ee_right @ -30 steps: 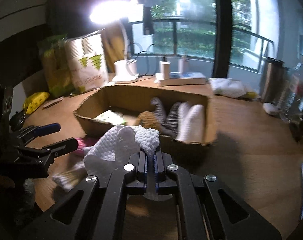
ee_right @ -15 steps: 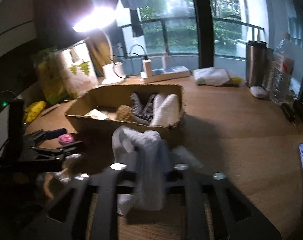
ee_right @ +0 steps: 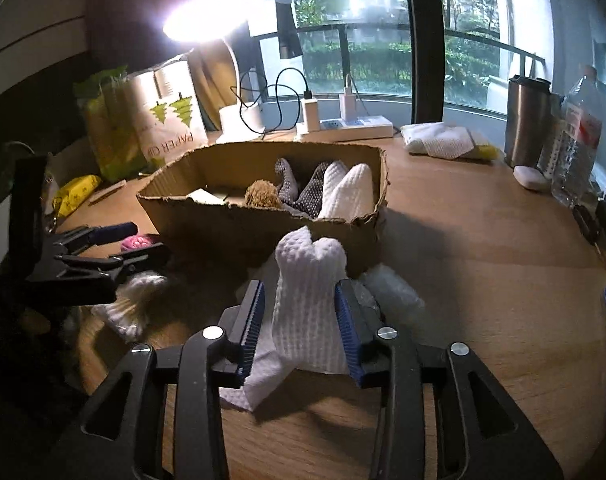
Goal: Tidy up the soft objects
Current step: 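Grasp the white textured cloth with the right tool, then grasp the pink fuzzy item with cotton swabs with the left tool while the right lifts the cloth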
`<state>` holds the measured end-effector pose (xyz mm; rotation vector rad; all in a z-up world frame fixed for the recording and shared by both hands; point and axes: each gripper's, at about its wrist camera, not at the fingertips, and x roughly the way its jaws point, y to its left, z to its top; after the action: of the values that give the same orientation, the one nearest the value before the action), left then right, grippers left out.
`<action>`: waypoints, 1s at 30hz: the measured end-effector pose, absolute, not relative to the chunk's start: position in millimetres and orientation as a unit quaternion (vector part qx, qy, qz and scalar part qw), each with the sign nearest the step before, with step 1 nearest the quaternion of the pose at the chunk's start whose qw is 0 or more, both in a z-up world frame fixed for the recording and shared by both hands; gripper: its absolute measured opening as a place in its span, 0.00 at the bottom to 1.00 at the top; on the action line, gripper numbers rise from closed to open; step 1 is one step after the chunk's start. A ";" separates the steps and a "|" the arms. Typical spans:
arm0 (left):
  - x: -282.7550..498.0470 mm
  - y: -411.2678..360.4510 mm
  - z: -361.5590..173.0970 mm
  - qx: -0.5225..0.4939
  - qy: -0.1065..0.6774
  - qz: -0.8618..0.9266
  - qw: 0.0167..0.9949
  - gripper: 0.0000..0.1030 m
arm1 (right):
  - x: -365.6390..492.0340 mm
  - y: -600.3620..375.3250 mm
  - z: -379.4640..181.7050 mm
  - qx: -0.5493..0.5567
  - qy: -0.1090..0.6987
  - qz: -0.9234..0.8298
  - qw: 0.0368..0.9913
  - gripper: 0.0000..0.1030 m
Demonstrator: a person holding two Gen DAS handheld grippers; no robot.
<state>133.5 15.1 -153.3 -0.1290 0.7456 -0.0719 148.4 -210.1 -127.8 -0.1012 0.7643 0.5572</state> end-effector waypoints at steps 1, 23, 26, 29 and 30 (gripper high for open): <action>134.3 13.7 -153.8 -0.062 0.365 -0.037 0.928 0.88 | 150.8 -205.8 -131.0 -0.051 0.370 0.267 0.888 0.50; 139.9 14.2 -161.5 -0.073 0.387 -0.063 0.917 0.39 | 136.1 -166.5 -133.3 -0.153 0.336 0.257 0.893 0.04; 135.4 15.6 -156.5 -0.079 0.380 -0.070 0.919 0.39 | 133.0 -170.9 -113.1 -0.130 0.314 0.275 0.899 0.04; 130.9 16.4 -148.4 -0.081 0.370 -0.074 0.923 0.38 | 128.1 -172.1 -93.5 -0.111 0.289 0.288 0.906 0.04; 129.2 16.7 -145.5 -0.082 0.366 -0.075 0.924 0.38 | 126.5 -172.1 -86.2 -0.106 0.279 0.290 0.909 0.04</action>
<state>129.2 16.7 -145.5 -0.1674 0.7508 -0.1539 126.5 -172.1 -86.2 -0.2193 0.5760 0.5972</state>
